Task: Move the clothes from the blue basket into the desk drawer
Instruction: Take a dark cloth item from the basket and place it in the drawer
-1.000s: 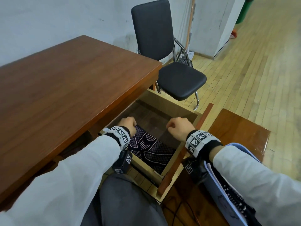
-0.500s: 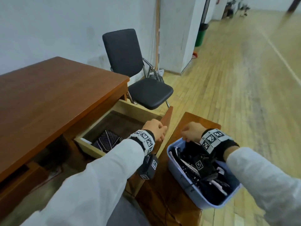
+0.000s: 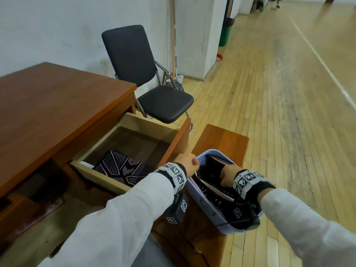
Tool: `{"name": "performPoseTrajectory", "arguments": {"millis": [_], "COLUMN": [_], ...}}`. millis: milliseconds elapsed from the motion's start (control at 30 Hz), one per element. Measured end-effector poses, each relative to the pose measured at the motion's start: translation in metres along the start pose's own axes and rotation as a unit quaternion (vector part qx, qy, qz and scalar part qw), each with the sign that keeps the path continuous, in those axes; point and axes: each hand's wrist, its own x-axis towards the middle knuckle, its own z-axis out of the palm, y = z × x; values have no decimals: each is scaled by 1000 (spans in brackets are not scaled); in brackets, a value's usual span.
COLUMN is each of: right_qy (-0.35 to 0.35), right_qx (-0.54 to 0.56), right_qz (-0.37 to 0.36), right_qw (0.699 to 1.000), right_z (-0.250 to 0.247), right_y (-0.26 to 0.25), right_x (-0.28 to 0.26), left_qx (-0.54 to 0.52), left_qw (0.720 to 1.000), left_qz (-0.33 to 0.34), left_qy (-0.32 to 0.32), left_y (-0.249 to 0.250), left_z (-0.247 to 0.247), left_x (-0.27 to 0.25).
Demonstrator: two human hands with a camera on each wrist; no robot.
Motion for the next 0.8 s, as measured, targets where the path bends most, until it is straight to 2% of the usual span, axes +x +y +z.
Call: {"name": "performPoseTrajectory", "arguments": {"millis": [167, 233, 300, 400, 500, 567, 633, 700, 800], "right_qy": [22, 46, 100, 170, 192, 176, 157, 161, 161], "right_qx": [4, 48, 135, 308, 413, 533, 595, 603, 578], "right_qz": [5, 1, -14, -60, -110, -97, -86, -101, -125], "right_qw": [1000, 998, 986, 934, 883, 822, 784, 774, 790], "right_z": [-5, -22, -38, -50, -56, -61, -67, -70, -74], "right_y": [-5, -7, -7, -3, -5, -10, -10, -11, -15], "right_x": [3, -1, -6, -14, -25, -33, -35, -36, -30], "left_qx": [-25, -50, -76, -73, -128, -184, -220, -250, -281], "left_qw": [1000, 999, 997, 994, 984, 977, 971, 964, 955], "left_qz": [-12, -13, -17, -10, 0, 23, 49, 64, 86], "left_qy": [7, 9, -10, -75, -121, -109, -83, -58, 21], "left_y": [-4, -5, -6, -7, -8, -7, -6, -3, 1], "left_z": [-10, -13, -14, -14, -13, -14, -18, -27, -51], "left_x": [-2, -2, -2, -1, 1, 0, -1, -1, -3]}}
